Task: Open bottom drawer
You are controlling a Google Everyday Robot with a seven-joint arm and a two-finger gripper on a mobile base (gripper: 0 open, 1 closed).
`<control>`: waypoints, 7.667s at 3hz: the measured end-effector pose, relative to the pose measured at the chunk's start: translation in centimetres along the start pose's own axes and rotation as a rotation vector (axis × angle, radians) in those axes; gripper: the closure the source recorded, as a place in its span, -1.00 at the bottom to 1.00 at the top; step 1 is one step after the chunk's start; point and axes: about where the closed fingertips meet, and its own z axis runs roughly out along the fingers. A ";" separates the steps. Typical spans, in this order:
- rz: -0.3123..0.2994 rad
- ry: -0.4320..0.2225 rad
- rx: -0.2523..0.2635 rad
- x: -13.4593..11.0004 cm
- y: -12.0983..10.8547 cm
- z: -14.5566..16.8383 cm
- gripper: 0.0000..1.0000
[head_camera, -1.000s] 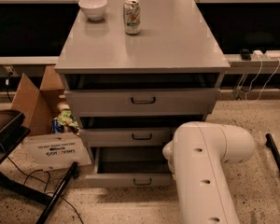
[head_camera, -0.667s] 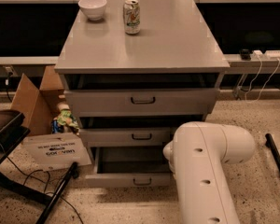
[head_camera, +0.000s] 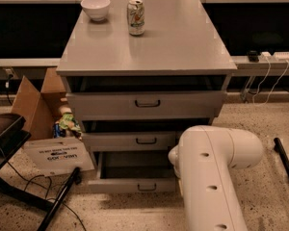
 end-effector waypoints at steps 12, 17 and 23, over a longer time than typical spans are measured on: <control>0.118 -0.036 -0.185 3.9 15.5 3.6 0.64; 0.143 -0.050 -0.210 4.9 17.9 4.0 -0.94; 0.243 -0.069 -0.262 5.7 22.5 3.0 1.00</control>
Offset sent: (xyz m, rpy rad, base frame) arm -0.1164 -0.0376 -0.0386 0.0864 0.1216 -0.0855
